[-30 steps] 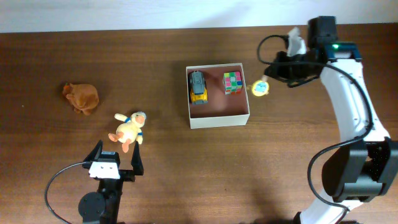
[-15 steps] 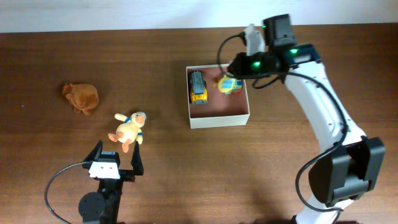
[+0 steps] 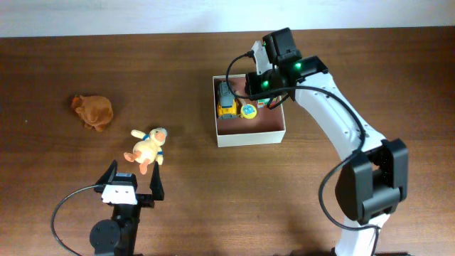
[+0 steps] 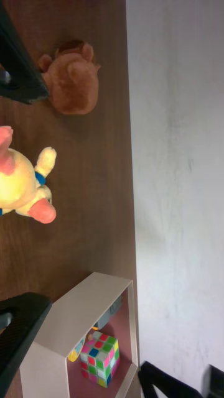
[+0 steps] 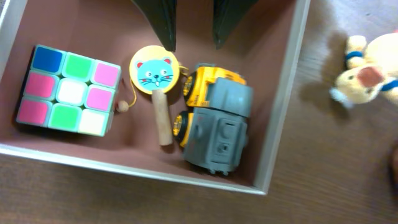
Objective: Pack container
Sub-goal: 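Lower the yellow toy into the box and open the right gripper, then raise the right gripper and retract it to the right side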
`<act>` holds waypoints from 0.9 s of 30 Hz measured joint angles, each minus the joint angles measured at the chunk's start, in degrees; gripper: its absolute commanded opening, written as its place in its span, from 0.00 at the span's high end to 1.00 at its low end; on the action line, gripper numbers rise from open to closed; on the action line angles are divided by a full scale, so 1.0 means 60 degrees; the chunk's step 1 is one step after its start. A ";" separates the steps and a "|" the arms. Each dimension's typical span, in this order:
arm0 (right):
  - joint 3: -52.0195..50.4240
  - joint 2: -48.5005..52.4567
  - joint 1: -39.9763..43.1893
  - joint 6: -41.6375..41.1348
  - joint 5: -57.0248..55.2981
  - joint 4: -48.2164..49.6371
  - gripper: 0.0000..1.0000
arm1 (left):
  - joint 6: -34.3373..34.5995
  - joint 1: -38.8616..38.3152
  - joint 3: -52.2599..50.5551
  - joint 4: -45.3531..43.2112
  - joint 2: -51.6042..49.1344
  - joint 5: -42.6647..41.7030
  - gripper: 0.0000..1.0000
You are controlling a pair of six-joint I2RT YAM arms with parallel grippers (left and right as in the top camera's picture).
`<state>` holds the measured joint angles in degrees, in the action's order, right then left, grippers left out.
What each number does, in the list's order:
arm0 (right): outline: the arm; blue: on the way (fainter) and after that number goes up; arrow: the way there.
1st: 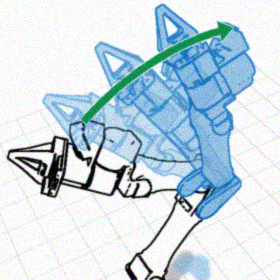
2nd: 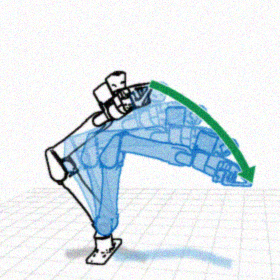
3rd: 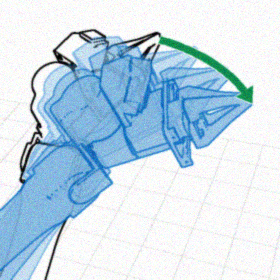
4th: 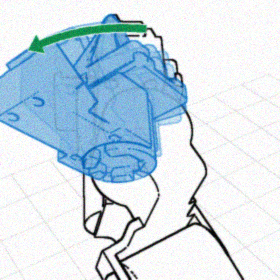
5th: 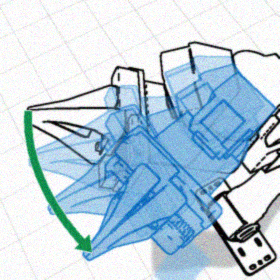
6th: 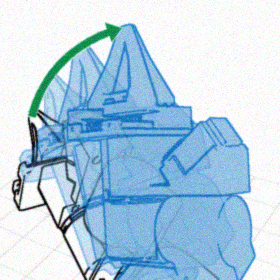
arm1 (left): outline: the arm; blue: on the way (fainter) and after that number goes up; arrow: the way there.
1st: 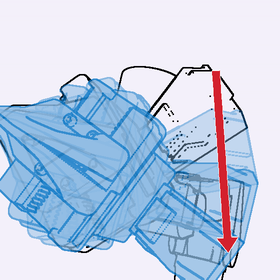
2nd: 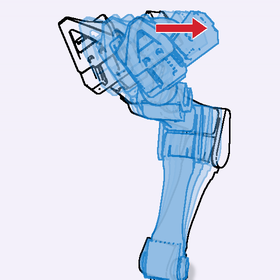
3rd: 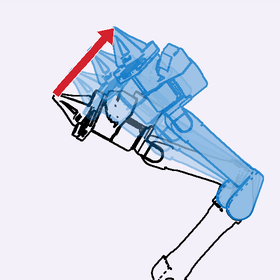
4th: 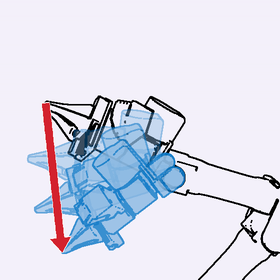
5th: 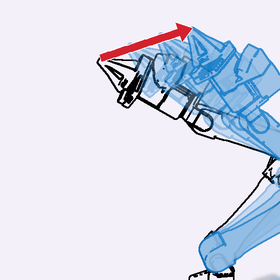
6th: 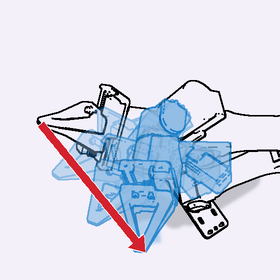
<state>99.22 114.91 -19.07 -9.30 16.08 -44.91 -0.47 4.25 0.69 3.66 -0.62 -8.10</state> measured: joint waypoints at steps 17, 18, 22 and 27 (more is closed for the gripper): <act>0.2896 -0.0510 0.1075 -0.0233 -0.0801 -0.3938 0.24 | 0.0000 0.0000 0.0000 0.0000 0.0000 0.0000 0.01; 0.3173 -0.0670 0.1439 -0.0408 -0.1147 -0.4244 0.20 | 0.0000 0.0000 0.0000 0.0000 0.0000 -0.0004 0.01; 0.3464 -0.0958 0.2750 -0.0889 -0.2033 -0.4707 0.01 | 0.0000 0.0000 0.0000 0.0000 0.0000 0.0000 0.01; 0.3271 -0.0852 0.4397 -0.1639 -0.2623 -0.5093 0.01 | 0.0000 0.0000 0.0000 0.0000 0.0000 -0.0004 0.01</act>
<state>118.85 109.80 7.31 -19.14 0.34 -75.46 -0.47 4.25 0.69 3.66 -0.62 -8.12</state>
